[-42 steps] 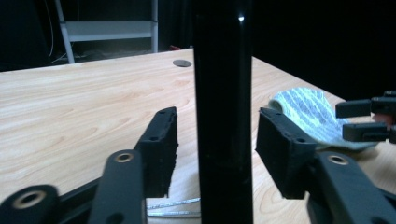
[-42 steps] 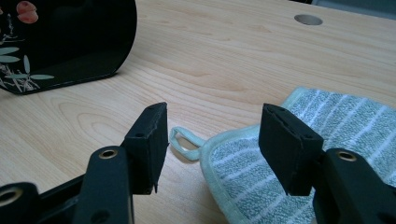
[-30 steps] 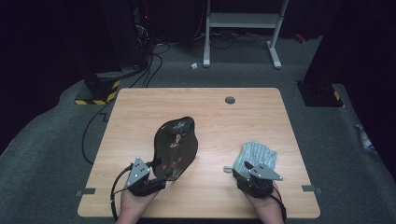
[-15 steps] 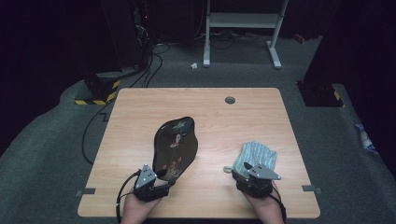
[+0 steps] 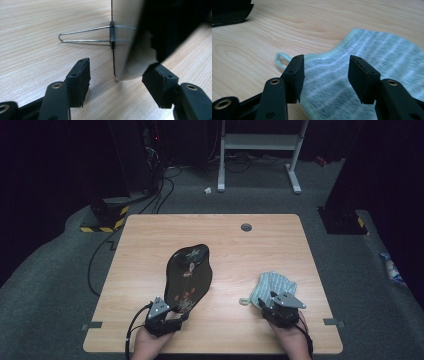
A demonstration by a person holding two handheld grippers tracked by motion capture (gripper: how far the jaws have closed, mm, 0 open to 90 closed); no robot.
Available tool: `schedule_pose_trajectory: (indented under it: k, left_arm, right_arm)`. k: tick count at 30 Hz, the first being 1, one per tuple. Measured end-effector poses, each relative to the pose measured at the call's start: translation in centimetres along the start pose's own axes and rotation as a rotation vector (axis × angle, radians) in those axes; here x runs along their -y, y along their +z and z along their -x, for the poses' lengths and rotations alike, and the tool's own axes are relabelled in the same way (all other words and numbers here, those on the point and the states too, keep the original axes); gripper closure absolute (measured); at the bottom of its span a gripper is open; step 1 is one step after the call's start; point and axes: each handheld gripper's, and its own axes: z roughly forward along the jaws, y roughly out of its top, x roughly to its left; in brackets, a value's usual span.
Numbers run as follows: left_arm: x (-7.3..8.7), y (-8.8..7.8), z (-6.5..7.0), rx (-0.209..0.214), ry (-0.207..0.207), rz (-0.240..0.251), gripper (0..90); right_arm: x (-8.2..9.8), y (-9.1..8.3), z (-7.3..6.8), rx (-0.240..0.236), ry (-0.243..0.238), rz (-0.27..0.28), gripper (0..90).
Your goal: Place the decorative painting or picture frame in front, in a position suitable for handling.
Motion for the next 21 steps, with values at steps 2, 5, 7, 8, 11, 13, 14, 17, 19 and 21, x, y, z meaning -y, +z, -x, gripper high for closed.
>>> schedule_pose_trajectory:
  k: [2, 5, 7, 8, 11, 13, 14, 17, 19, 21]
  left_arm:
    - [0.0, 0.0, 0.0, -0.002, 0.0, -0.001, 39.5]
    - [0.0, 0.0, 0.0, 0.001, 0.0, -0.001, 39.3]
    - [0.0, 0.0, -0.1, 0.003, -0.001, -0.002, 38.7]
    - [0.0, 0.0, 0.0, 0.004, -0.001, -0.001, 38.6]
    - [0.0, 0.0, 0.1, 0.001, 0.011, -0.004, 38.3]
    - [0.0, 0.0, 0.2, -0.001, 0.017, -0.003, 38.5]
    - [0.0, 0.0, 0.1, 0.001, 0.016, -0.003, 38.5]
    - [0.0, 0.0, 0.1, 0.007, 0.016, -0.001, 38.7]
    - [0.0, 0.0, 0.1, 0.012, 0.015, -0.005, 38.7]
    - [0.0, 0.0, 0.1, 0.016, 0.015, -0.007, 38.9]
  right_arm:
    - [-0.3, 0.4, -0.6, -0.006, -0.014, -0.011, 47.2]
    - [-0.6, 1.0, -1.3, 0.008, -0.033, -0.044, 48.3]
    - [-0.4, 1.4, -1.4, 0.014, -0.042, -0.076, 48.6]
    - [-0.3, 1.4, -1.4, 0.016, -0.042, -0.09, 48.8]
    - [0.3, 1.0, -1.0, 0.018, -0.043, -0.118, 48.9]
    - [0.8, 0.4, -0.6, 0.024, -0.047, -0.126, 48.7]
    - [1.0, 0.1, -0.4, 0.023, -0.049, -0.127, 48.3]
    - [1.9, -1.1, 0.6, 0.005, -0.062, -0.127, 45.9]
    - [2.5, -1.8, 1.1, 0.003, -0.058, -0.121, 44.6]
    - [2.8, -2.5, 1.6, 0.007, -0.039, -0.107, 42.1]
